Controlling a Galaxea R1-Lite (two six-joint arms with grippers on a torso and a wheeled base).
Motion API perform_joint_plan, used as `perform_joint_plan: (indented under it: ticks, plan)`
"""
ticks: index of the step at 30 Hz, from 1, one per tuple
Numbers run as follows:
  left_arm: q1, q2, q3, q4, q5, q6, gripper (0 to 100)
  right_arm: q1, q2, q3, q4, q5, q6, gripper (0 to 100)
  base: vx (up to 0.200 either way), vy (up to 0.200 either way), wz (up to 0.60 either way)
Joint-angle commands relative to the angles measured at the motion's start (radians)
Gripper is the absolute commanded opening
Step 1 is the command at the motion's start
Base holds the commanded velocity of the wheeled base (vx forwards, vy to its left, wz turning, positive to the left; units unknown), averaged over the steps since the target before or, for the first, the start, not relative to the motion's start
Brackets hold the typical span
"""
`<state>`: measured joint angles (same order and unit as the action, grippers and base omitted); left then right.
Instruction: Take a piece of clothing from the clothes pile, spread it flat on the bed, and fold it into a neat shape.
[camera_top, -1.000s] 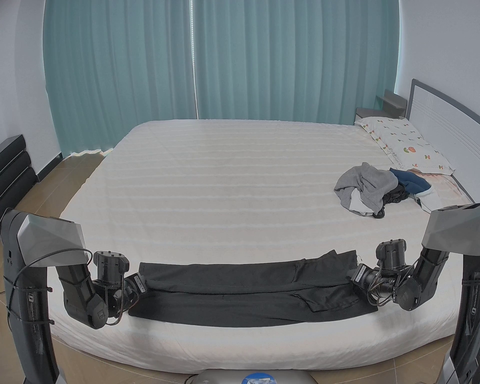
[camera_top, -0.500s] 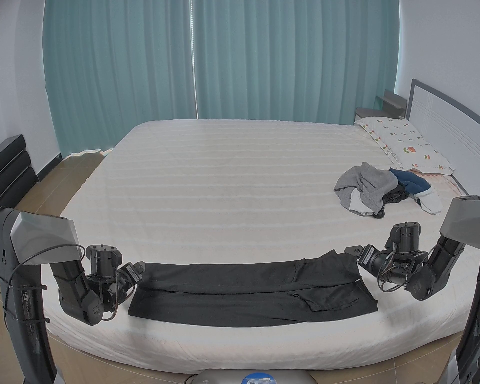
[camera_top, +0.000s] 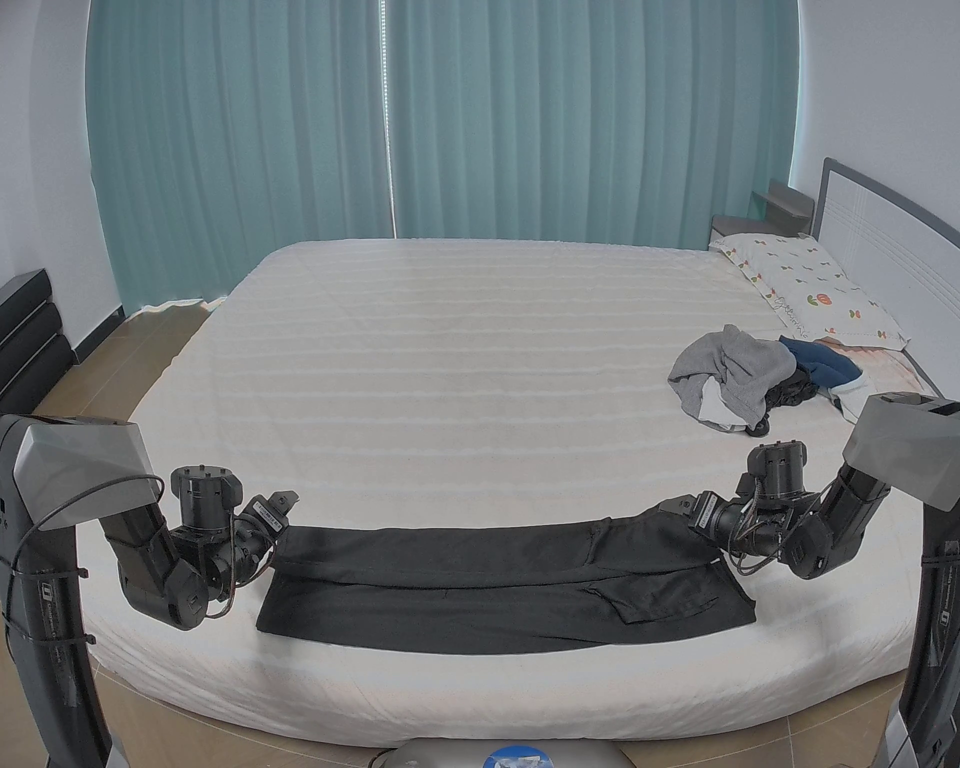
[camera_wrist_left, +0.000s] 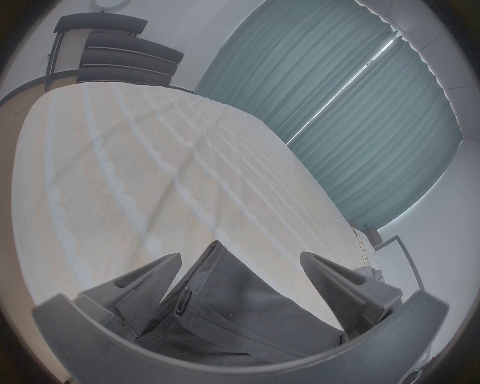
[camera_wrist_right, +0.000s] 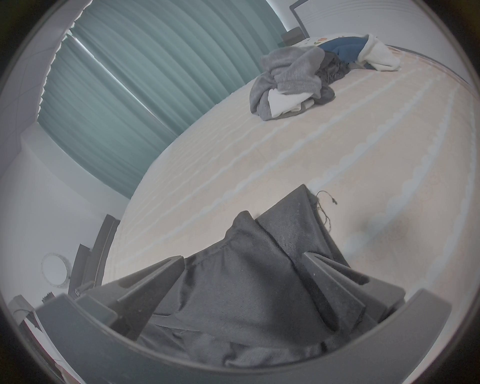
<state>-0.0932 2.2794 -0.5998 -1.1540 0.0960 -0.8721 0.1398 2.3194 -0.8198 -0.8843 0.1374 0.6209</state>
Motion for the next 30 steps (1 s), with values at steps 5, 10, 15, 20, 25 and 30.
perform_joint_plan:
  ticks: [5, 10, 15, 20, 25, 30]
  plan:
    - [0.012, 0.015, -0.002, 0.0, -0.005, -0.004, 100, 0.001, 0.064, 0.001, 0.004, 0.019, -0.043, 100, 0.0, 0.0, 0.0]
    - [0.01, 0.008, 0.008, 0.0, -0.004, -0.004, 100, -0.003, 0.052, 0.016, -0.005, 0.021, -0.038, 0, 0.0, 0.0, 0.0]
    - [0.01, 0.006, 0.015, -0.001, -0.002, -0.004, 100, -0.017, 0.017, 0.057, -0.005, 0.021, -0.038, 0, 0.0, 0.0, 0.0]
    - [0.007, 0.005, 0.029, -0.001, -0.001, -0.004, 100, -0.029, -0.006, 0.093, -0.009, 0.021, -0.038, 0, 0.0, 0.0, 0.0]
    - [0.007, 0.003, 0.035, -0.001, 0.004, -0.004, 100, -0.037, -0.011, 0.12, -0.01, 0.021, -0.038, 0, 0.0, 0.0, 0.0]
    - [0.006, -0.006, 0.034, -0.001, 0.005, -0.002, 100, -0.037, 0.002, 0.139, -0.01, 0.021, -0.043, 0, 0.0, 0.0, 0.0]
